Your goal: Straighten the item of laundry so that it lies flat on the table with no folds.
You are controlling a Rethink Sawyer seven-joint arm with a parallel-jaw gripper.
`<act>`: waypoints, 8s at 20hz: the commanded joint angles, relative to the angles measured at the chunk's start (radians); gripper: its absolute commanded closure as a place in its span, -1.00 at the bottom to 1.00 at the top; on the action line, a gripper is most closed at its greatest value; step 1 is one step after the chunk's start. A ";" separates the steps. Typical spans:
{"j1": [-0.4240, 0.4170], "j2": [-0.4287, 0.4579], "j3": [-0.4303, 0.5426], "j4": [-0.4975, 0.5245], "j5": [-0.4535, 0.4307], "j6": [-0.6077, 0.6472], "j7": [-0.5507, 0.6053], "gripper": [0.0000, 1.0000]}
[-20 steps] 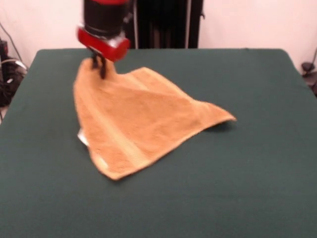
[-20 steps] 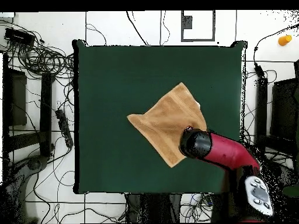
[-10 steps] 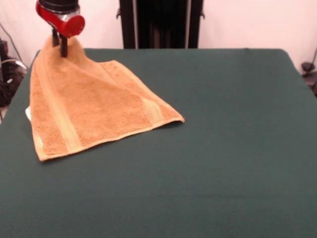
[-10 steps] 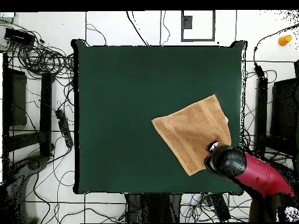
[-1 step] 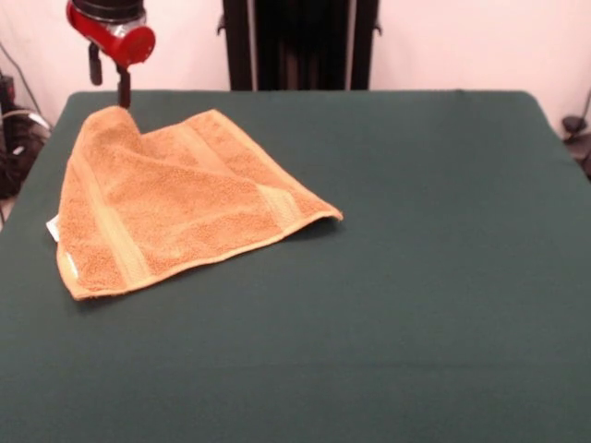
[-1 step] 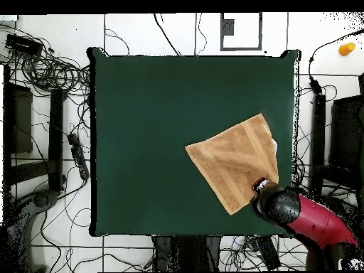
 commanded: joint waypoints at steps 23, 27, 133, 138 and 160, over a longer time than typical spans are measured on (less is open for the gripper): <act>0.201 0.198 0.174 -0.124 0.173 0.102 0.109 -1.00; 0.199 0.278 0.166 -0.154 0.146 0.022 0.103 -1.00; -0.076 0.246 0.513 -0.447 -0.086 0.273 -0.184 -1.00; -0.080 0.259 0.516 -0.420 -0.110 0.233 -0.133 -1.00; -0.097 0.408 0.565 -0.474 -0.163 0.117 -0.089 -1.00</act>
